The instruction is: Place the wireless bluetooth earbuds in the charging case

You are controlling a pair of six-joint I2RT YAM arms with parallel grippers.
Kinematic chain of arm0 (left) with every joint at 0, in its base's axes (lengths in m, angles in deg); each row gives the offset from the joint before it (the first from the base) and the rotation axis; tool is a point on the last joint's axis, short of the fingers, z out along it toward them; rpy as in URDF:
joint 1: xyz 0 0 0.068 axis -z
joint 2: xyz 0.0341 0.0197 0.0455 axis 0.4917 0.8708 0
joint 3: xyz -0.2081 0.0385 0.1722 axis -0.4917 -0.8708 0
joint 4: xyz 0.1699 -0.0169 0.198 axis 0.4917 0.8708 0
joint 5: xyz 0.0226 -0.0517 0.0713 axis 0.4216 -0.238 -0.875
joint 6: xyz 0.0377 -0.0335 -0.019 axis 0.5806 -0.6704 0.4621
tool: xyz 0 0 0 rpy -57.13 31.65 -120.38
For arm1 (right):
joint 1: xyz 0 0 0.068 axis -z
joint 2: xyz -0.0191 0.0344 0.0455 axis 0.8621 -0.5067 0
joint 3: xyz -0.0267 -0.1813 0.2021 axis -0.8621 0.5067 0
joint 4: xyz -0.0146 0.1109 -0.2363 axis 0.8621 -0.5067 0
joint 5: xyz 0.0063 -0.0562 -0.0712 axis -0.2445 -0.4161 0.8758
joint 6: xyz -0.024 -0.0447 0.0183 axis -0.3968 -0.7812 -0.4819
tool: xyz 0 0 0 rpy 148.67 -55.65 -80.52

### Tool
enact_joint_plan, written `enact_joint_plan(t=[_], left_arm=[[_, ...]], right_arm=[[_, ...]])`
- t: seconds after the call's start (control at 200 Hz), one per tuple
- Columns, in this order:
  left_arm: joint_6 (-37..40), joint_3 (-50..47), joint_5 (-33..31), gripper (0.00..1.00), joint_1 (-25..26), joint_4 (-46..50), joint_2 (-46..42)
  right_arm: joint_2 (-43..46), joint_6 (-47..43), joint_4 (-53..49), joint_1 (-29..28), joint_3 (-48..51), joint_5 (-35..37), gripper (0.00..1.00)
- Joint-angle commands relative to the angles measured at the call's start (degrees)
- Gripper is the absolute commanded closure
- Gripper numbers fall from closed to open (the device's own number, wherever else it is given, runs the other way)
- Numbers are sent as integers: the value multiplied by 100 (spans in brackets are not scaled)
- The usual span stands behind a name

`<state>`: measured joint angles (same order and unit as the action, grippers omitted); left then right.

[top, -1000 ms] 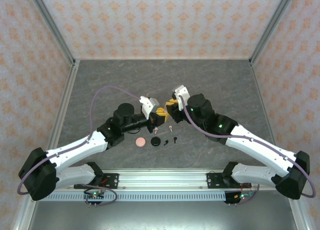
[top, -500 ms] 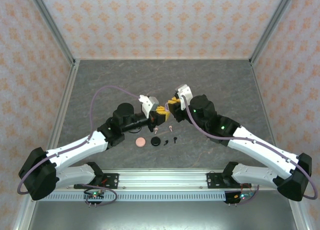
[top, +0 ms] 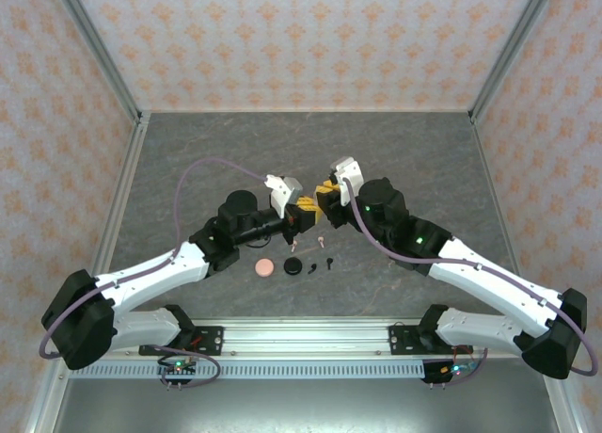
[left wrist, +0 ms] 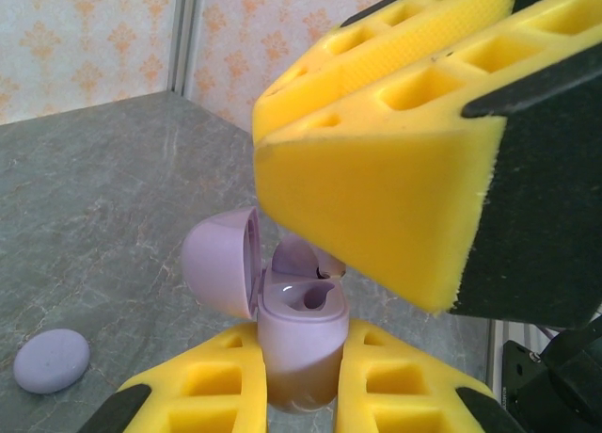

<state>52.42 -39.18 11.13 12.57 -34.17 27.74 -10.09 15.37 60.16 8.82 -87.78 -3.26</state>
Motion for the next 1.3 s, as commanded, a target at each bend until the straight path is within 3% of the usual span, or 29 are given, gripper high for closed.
enact_joint_plan(t=[0.0,0.495,1.296], left_arm=[[-38,209,-58,100,61,-331,-24],[-66,133,-26,100,61,-427,-102],[-81,-55,-45,100,61,-600,-341]], right_arm=[[19,-70,-116,-14,49,19,79],[2,-89,-170,-8,173,232,79],[-128,764,-311,589,14,-1293,77]])
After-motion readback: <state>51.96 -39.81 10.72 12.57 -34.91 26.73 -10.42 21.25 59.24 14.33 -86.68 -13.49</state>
